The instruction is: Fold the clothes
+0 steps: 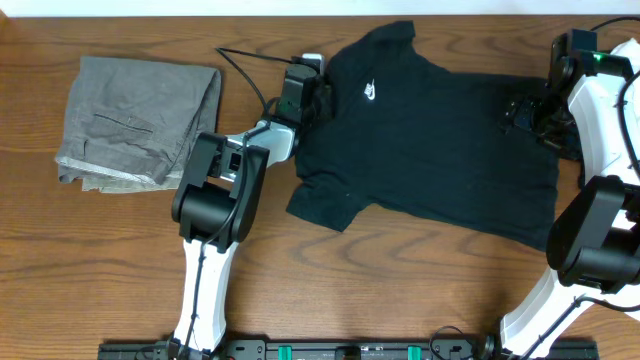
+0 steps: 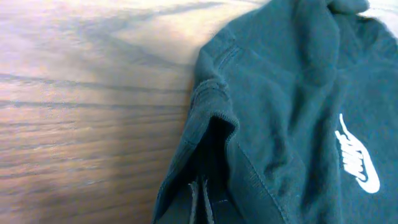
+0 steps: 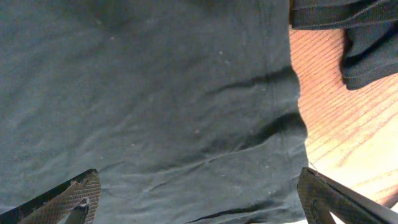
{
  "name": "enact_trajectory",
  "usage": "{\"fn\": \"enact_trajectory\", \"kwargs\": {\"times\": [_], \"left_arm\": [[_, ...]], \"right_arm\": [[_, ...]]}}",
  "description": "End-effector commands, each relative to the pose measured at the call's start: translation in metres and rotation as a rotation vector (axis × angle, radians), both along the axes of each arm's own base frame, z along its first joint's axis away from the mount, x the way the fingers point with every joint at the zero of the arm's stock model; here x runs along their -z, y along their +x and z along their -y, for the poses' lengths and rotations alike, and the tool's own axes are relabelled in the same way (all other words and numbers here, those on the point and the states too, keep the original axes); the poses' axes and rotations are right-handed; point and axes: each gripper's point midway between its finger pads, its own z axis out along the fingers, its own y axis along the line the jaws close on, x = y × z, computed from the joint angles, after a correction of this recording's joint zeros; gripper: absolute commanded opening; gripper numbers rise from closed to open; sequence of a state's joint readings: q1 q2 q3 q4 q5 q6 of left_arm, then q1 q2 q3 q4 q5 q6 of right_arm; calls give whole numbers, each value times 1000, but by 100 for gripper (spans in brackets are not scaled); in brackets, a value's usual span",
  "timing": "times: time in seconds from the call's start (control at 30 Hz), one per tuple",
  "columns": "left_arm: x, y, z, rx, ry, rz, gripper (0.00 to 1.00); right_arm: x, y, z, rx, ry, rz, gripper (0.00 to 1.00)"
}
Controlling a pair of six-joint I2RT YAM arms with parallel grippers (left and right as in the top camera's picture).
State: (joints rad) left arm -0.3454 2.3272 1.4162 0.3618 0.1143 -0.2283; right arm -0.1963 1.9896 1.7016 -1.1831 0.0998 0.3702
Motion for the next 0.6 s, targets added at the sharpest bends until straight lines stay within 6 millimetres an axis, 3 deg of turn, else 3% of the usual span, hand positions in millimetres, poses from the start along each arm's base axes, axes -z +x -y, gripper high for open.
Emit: {"fn": "enact_trajectory", "kwargs": {"times": [0.0, 0.13, 0.33, 0.47, 0.57], "left_arm": [[38, -10, -48, -122, 136, -103, 6], [53, -24, -61, -136, 176, -190, 6], [55, -38, -64, -130, 203, -259, 6], [31, -38, -66, -137, 205, -242, 6], [-14, -29, -71, -173, 207, -166, 6]], "right_arm": [[-2, 2, -1, -12, 0, 8, 99], [-2, 2, -1, -12, 1, 8, 99], [-2, 2, -1, -12, 1, 8, 99], [-2, 2, -1, -12, 1, 8, 99], [-2, 2, -1, -12, 1, 8, 99]]}}
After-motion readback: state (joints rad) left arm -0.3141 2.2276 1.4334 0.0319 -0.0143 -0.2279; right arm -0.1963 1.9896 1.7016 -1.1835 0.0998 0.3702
